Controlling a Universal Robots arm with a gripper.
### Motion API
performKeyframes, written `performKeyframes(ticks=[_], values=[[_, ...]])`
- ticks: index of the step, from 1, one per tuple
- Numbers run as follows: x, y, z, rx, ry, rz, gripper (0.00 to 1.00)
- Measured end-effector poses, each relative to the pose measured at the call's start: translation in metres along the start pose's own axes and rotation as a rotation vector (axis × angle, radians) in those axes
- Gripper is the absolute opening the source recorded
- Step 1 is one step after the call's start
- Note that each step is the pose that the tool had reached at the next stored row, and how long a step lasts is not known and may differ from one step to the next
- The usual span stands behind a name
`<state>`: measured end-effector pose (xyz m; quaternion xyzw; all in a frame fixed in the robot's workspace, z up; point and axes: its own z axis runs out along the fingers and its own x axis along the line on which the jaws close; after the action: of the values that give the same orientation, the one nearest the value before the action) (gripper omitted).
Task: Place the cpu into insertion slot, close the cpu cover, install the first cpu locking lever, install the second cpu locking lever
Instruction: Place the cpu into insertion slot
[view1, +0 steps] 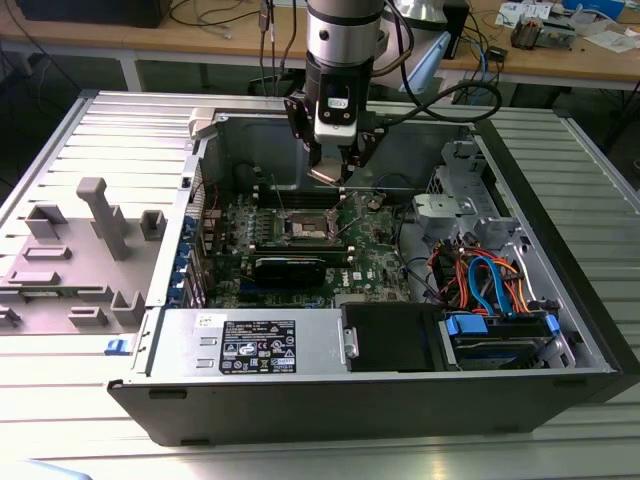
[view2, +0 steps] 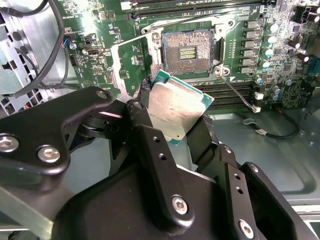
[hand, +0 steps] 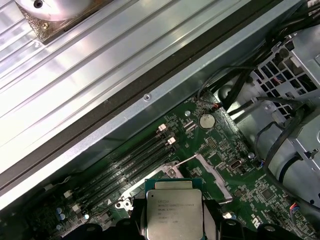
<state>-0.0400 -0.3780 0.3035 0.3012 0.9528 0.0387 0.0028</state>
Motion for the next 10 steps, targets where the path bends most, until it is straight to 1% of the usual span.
performKeyframes(ticks=[10], values=[[0.0001, -0.0001, 0.0002, -0.0001, -0.0004, 0.005, 0.55]])
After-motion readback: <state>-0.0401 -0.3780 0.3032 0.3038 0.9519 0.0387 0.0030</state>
